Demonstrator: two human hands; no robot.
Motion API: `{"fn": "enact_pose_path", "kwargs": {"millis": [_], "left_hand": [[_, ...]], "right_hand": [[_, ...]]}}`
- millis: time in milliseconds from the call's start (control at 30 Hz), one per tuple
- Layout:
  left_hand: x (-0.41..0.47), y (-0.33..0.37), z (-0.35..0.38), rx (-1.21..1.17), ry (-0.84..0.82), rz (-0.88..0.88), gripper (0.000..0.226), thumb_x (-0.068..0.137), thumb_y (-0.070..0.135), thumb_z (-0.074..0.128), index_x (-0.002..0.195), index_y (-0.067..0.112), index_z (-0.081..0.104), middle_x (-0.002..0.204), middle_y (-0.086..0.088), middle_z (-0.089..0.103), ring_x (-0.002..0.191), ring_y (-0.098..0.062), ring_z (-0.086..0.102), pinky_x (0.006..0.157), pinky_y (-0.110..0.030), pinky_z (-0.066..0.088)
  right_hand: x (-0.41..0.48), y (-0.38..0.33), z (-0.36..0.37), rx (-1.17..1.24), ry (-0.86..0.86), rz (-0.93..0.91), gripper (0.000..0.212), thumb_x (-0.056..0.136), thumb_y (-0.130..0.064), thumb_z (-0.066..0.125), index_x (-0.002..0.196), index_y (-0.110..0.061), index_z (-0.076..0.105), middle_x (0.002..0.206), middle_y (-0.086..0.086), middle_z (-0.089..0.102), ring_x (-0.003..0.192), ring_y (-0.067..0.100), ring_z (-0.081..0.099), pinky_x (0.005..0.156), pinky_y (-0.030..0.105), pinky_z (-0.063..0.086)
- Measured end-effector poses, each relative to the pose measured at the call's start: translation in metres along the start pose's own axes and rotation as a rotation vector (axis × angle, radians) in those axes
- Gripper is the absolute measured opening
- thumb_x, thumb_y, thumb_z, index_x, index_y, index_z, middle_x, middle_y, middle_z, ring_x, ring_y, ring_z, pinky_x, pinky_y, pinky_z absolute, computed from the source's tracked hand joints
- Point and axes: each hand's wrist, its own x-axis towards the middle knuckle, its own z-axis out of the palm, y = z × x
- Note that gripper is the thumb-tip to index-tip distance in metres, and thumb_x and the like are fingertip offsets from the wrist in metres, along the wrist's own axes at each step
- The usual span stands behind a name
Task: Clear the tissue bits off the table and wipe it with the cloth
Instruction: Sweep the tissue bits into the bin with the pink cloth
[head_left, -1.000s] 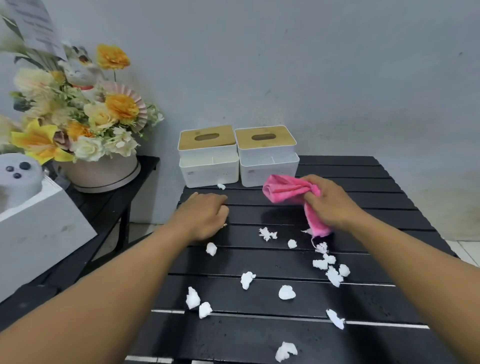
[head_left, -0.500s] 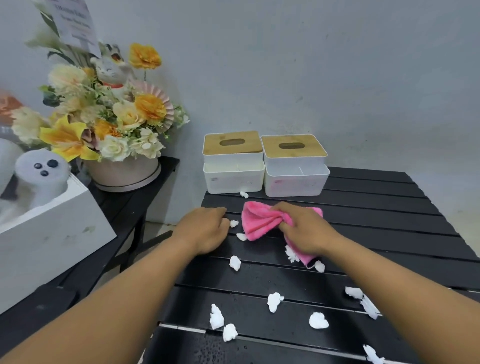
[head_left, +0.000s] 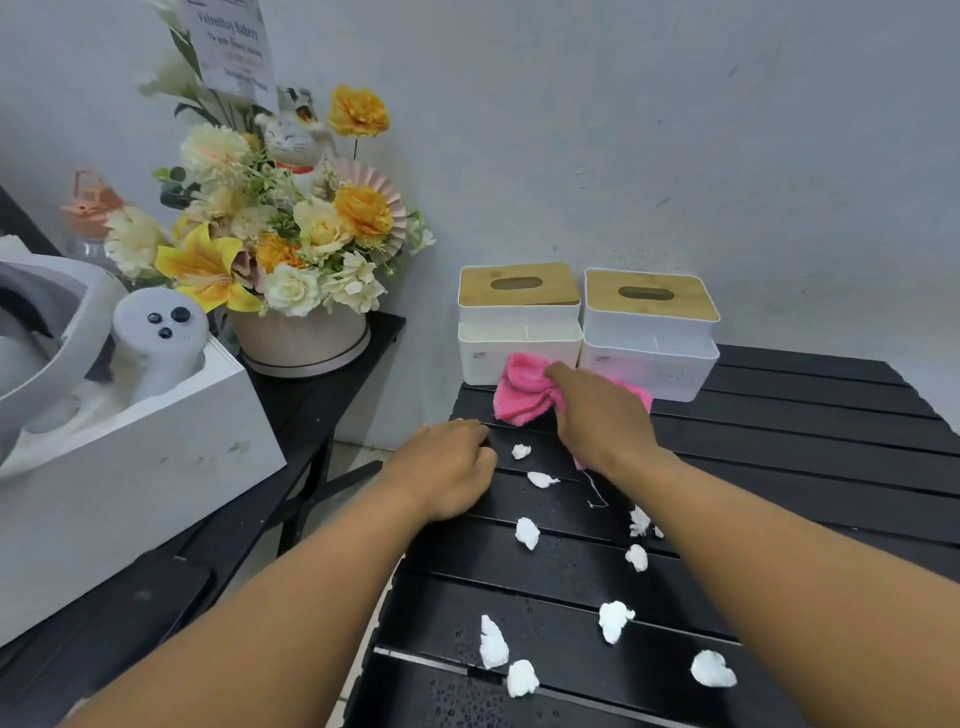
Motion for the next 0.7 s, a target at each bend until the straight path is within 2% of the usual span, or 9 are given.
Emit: {"fn": "enact_pose_path", "kwargs": {"millis": [100, 233, 400, 467, 567, 633, 700], "left_hand": [[0.0, -0.007, 0.002, -0.025, -0.026, -0.009, 0.018, 0.092, 0.023, 0.035, 0.083, 0.013, 0.047, 0.092, -0.007, 0.058, 0.088, -0.032, 0.054, 0.068, -0.035, 0.031], [0.0, -0.011, 0.002, -0.057, -0.039, -0.021, 0.02, 0.089, 0.026, 0.033, 0.083, 0.014, 0.048, 0.092, -0.005, 0.059, 0.087, -0.033, 0.055, 0.068, -0.038, 0.04], [-0.003, -0.01, -0.002, -0.076, -0.051, -0.036, 0.021, 0.09, 0.024, 0.035, 0.087, 0.012, 0.051, 0.095, -0.006, 0.06, 0.088, -0.033, 0.056, 0.069, -0.038, 0.044], [-0.003, -0.01, -0.004, -0.086, -0.072, -0.043, 0.028, 0.087, 0.03, 0.032, 0.09, 0.013, 0.054, 0.097, -0.006, 0.062, 0.091, -0.032, 0.057, 0.077, -0.041, 0.049], [-0.003, -0.011, -0.007, -0.101, -0.094, -0.05, 0.04, 0.081, 0.036, 0.026, 0.094, 0.015, 0.057, 0.098, -0.003, 0.064, 0.092, -0.03, 0.059, 0.082, -0.045, 0.051], [-0.004, -0.011, -0.007, -0.091, -0.095, -0.053, 0.04, 0.081, 0.036, 0.025, 0.094, 0.015, 0.056, 0.096, -0.003, 0.063, 0.091, -0.029, 0.058, 0.082, -0.046, 0.051], [-0.004, -0.01, -0.007, -0.088, -0.098, -0.054, 0.042, 0.081, 0.035, 0.025, 0.097, 0.013, 0.057, 0.098, -0.004, 0.063, 0.092, -0.029, 0.058, 0.083, -0.046, 0.051]], "right_hand": [[0.0, 0.0, 0.004, 0.003, -0.13, -0.018, 0.033, 0.098, -0.018, 0.042, 0.13, -0.027, 0.047, 0.118, 0.004, 0.065, 0.105, 0.031, 0.06, 0.073, 0.038, 0.049], [-0.002, 0.006, -0.01, -0.028, -0.272, -0.021, 0.037, 0.098, -0.019, 0.04, 0.132, -0.032, 0.044, 0.108, 0.008, 0.066, 0.092, 0.03, 0.058, 0.069, 0.035, 0.044], [-0.011, 0.022, -0.033, 0.033, -0.362, -0.055, 0.02, 0.1, -0.023, 0.039, 0.108, -0.036, 0.053, 0.098, 0.0, 0.067, 0.085, 0.021, 0.06, 0.079, 0.04, 0.051], [-0.001, 0.027, -0.043, 0.097, -0.298, -0.011, 0.022, 0.101, -0.022, 0.037, 0.104, -0.037, 0.053, 0.096, -0.002, 0.066, 0.084, 0.019, 0.06, 0.08, 0.042, 0.052], [0.021, 0.029, -0.048, 0.144, -0.105, 0.042, 0.019, 0.1, -0.022, 0.036, 0.102, -0.036, 0.05, 0.093, 0.003, 0.065, 0.084, 0.025, 0.059, 0.076, 0.042, 0.051], [0.027, 0.021, -0.04, 0.141, -0.112, 0.038, 0.018, 0.1, -0.023, 0.037, 0.106, -0.034, 0.05, 0.094, 0.006, 0.066, 0.084, 0.027, 0.06, 0.076, 0.044, 0.053], [0.024, 0.013, -0.025, 0.12, -0.225, 0.018, 0.02, 0.1, -0.023, 0.039, 0.113, -0.034, 0.049, 0.097, 0.006, 0.067, 0.085, 0.028, 0.06, 0.078, 0.044, 0.053]]}}
